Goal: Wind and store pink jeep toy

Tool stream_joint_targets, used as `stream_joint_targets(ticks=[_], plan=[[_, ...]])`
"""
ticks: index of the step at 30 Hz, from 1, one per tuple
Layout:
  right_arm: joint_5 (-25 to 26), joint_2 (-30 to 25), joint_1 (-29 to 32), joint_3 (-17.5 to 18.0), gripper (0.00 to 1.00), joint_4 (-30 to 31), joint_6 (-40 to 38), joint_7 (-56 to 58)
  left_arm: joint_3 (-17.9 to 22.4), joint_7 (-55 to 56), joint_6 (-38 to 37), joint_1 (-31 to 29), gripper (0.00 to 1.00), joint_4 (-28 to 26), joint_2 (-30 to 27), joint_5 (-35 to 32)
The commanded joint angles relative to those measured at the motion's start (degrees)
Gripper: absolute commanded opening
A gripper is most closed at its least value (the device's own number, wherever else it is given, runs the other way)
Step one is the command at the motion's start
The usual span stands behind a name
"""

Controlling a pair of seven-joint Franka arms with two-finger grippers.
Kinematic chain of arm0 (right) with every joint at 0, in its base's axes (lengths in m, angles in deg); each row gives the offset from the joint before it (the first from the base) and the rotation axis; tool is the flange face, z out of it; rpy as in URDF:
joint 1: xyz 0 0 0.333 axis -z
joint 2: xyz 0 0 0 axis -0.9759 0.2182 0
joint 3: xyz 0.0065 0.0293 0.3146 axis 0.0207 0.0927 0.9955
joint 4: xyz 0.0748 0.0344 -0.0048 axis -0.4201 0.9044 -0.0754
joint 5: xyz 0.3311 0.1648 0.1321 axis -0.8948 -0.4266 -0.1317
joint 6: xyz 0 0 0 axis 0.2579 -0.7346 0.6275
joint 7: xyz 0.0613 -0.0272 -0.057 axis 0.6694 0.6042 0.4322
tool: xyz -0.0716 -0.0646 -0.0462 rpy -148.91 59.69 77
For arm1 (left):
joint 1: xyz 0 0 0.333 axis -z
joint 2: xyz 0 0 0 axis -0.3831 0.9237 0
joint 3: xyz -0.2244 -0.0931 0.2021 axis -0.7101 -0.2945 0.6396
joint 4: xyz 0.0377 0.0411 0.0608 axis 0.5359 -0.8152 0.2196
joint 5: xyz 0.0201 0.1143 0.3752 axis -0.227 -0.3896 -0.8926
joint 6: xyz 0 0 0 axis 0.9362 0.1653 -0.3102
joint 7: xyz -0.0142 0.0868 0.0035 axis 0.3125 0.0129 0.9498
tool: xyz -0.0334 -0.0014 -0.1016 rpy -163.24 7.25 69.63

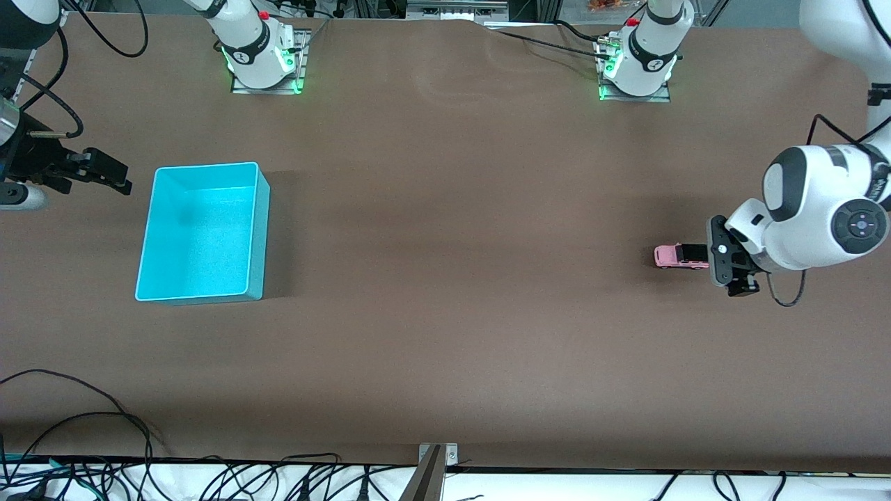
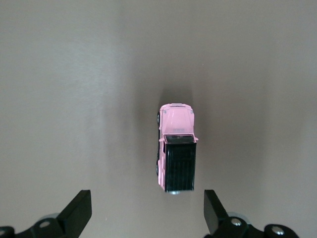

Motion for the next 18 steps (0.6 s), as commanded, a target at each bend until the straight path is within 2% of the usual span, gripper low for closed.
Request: stream_joint_targets(ticks=[1, 7, 18], plan=[[-0.43, -0.4, 0.28, -0.02, 1.0, -0.25, -0.74, 0.58, -0.28, -5.48, 9.2, -1.84, 1.0, -8.18, -2.01, -1.51], [-0.43, -0.31, 0.28, -0.02, 1.0, -0.25, -0.74, 0.58, -0.28, -9.19, 18.53, -1.93, 1.0, -13.63, -1.66, -1.51], [-0.43, -0.31, 0.28, -0.02, 1.0, -0.25, -0.74, 0.58, -0.37, -9.1, 22.05, -2.55, 1.0, -19.0, -1.57, -1.42]])
